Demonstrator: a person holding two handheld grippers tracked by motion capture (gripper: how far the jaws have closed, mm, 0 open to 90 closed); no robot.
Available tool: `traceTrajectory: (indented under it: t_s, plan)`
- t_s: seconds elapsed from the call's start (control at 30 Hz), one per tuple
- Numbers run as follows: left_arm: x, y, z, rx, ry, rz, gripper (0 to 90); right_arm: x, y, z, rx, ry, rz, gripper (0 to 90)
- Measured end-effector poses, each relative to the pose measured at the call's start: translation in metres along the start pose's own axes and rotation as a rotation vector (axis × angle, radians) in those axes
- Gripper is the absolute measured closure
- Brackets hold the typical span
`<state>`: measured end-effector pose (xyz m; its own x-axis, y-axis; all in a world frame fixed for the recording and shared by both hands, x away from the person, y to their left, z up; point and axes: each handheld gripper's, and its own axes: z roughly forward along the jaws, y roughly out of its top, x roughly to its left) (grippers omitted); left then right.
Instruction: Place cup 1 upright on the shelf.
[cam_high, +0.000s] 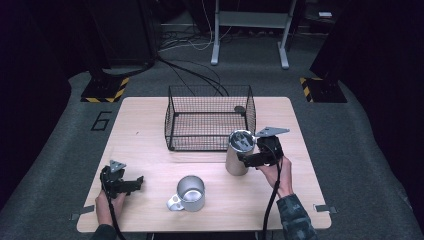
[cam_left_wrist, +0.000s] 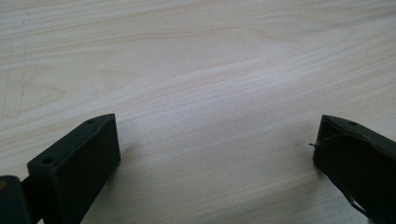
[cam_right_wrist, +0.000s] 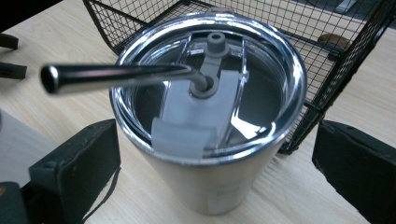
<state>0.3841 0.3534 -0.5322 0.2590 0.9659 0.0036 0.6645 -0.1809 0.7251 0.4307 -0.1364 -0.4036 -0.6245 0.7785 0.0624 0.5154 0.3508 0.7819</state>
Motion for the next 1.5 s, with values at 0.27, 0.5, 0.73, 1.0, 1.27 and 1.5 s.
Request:
traceTrajectory:
  t_s: [0.27,0.5,0.73,1.0,1.27,1.5]
  plan:
    - [0.0,0.0,0.0,0.0,0.002,0.002,0.4,0.004,0.009,0.015,0.002,-0.006,-0.015,0.0]
    - [0.0,0.0,0.0,-0.001,0.0,-0.001,0.4,0.003,0.01,0.024,-0.007,0.005,-0.007,0.0]
    - [0.0,0.0,0.0,0.0,0.0,0.0,0.4,0.005,0.012,0.03,-0.023,-0.005,0.002,0.0]
    - [0.0,0.0,0.0,-0.001,0.0,-0.001,0.4,0.006,0.009,0.039,-0.042,-0.015,0.002,1.4]
    - [0.0,0.0,0.0,0.0,0.0,-0.001,0.4,0.007,0.007,0.038,-0.061,-0.024,-0.011,2.6]
    - [0.0,0.0,0.0,-0.001,0.0,0.0,0.4,0.009,0.009,0.037,-0.045,-0.029,-0.028,2.9]
